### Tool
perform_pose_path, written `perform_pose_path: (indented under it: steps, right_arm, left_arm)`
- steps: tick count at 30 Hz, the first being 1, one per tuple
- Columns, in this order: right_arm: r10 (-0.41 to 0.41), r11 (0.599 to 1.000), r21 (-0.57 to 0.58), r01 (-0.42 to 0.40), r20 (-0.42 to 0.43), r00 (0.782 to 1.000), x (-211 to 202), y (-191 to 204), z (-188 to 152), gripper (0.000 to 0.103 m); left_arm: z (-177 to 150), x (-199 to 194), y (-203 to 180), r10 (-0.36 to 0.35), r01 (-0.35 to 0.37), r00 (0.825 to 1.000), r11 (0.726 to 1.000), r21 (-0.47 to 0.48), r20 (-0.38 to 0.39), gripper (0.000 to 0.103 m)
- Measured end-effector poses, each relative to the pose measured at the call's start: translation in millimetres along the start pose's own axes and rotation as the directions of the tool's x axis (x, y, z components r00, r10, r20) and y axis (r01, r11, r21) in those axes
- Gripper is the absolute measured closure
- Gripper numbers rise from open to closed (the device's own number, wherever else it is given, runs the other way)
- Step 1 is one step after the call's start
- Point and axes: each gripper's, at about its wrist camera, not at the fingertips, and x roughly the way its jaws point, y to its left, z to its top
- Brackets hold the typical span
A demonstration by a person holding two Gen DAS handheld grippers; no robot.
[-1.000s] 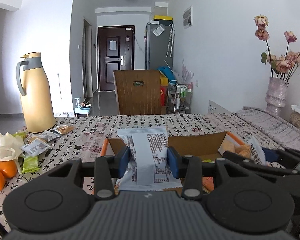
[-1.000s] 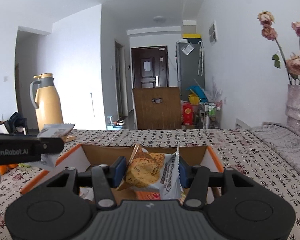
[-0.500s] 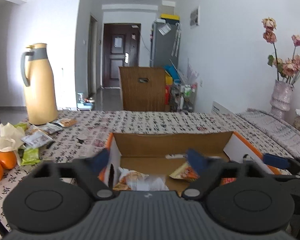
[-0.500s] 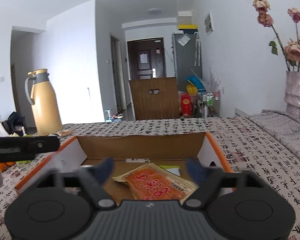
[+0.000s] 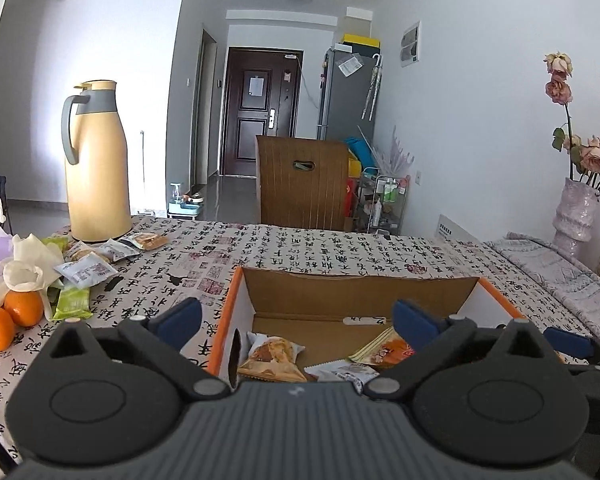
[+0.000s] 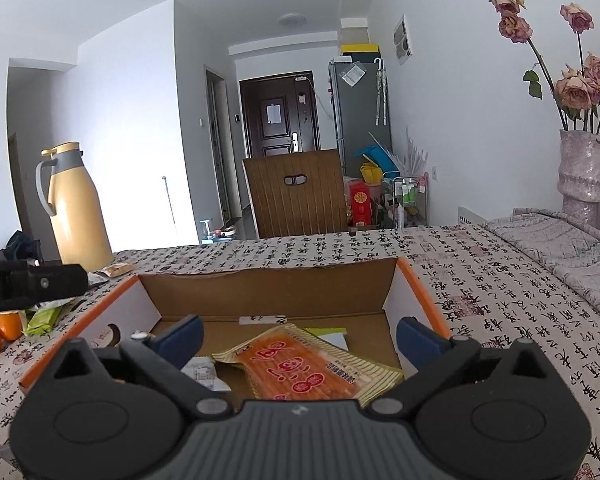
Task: Organize snacks
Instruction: 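Open both grippers over the box to drop both snacks inside, then move both tools back over the snack pile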
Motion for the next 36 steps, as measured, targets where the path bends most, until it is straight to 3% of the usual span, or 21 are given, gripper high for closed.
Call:
perform_pose_path:
  steps: [18,36]
  right_arm:
    - [-0.001,1.000,-0.007,0.001,0.020,1.000,-40,2,6,0.000]
    - [0.011,0.999,-0.041,-0.012,-0.013,1.000,-104,0,-25,0.000]
  left_arm:
    - [7,-48,-1,-0.030,0.031,0.999,0.999,-0.013,0.038,0.000]
    - [-31,-98,14,-0.015,0.015,1.000,1.000,-0.014,0.002,0.000]
